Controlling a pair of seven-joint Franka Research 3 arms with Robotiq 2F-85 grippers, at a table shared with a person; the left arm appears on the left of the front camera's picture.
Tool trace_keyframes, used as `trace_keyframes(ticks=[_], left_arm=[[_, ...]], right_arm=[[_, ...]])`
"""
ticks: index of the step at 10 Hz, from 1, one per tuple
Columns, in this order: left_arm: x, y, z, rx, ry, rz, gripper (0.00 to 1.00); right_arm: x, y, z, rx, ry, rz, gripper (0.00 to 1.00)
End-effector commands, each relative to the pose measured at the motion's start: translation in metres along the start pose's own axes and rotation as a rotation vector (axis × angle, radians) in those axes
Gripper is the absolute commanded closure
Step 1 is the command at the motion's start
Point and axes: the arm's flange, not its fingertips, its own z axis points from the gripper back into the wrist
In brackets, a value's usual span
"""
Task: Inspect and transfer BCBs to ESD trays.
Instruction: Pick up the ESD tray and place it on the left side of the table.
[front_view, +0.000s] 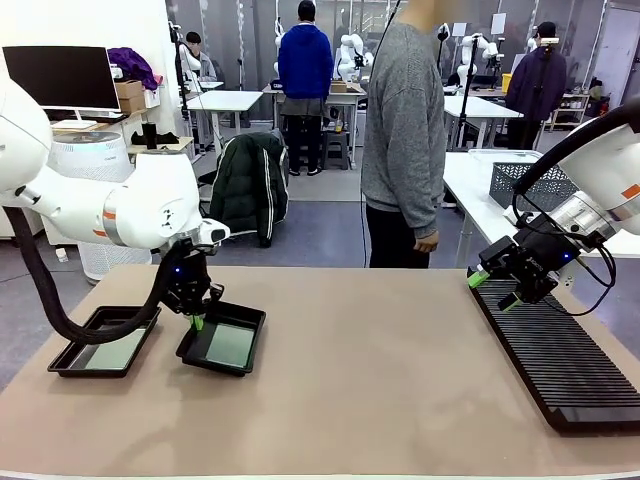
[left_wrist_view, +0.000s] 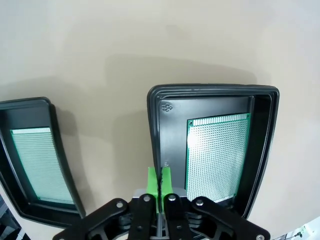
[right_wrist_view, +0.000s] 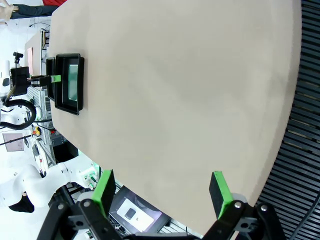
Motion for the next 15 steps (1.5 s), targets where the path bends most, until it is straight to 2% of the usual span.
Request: trace_keyframes(ticks=[1,6,15], left_arm=[[-0.007,0.015,-0.001,-0.021,0.001,-0.013,0.97],[-0.009,0.041,-0.011,-0.016,-0.009,0.015,0.97],[-0.011,0.064,-0.013,0.011,0.006,0.034,0.97]], right_arm=[[-0.001,0.001,0.0,-0.014,-0.003,-0.014,0.0],[-0.001,0.001,0.0,-0.014,-0.003,-0.014,0.0],[-0.001,0.001,0.0,-0.014,-0.003,-0.014,0.0]])
